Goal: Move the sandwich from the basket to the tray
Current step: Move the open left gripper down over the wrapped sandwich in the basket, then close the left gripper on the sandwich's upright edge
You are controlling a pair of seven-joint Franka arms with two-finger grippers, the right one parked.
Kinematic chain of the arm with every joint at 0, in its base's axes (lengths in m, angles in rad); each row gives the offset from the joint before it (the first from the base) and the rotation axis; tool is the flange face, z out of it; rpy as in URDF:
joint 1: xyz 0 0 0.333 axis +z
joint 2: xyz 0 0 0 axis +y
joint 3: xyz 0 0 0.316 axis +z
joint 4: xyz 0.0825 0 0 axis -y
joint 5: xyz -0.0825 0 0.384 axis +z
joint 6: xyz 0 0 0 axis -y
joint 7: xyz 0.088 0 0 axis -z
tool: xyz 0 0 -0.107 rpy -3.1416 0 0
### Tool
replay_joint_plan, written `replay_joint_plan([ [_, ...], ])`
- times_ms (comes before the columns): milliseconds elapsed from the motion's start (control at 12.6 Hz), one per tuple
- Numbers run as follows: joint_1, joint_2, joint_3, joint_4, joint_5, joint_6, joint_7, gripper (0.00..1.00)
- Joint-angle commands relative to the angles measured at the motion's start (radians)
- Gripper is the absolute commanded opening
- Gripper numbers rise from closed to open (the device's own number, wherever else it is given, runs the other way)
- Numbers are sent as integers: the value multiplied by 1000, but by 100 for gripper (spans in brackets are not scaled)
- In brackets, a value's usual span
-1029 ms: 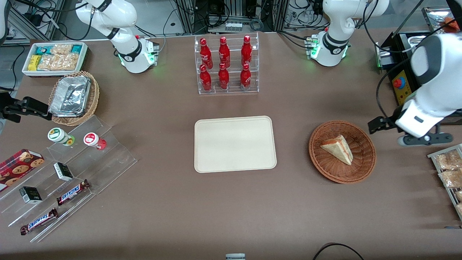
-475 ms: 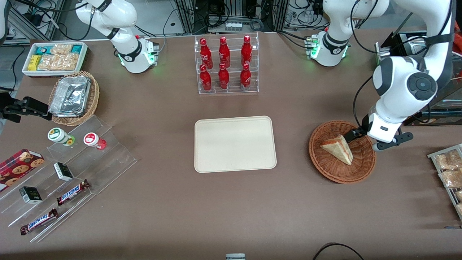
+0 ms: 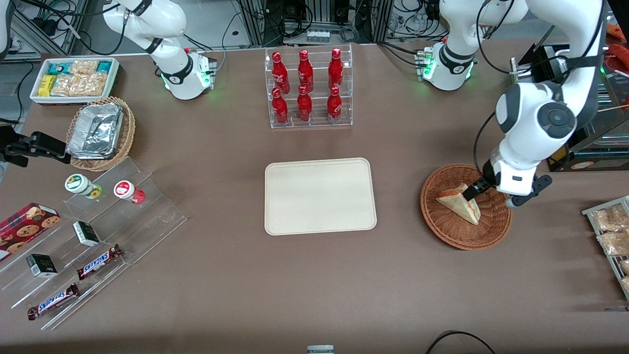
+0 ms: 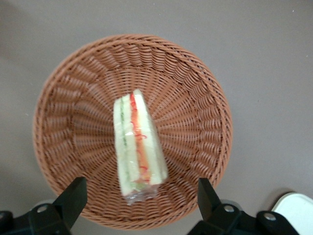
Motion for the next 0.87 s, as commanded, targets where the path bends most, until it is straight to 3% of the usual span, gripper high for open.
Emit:
replay_joint_plan([
  [0, -32, 33, 6, -2, -6, 45, -74, 100],
  [791, -18, 67, 13, -67, 11, 67, -72, 100],
])
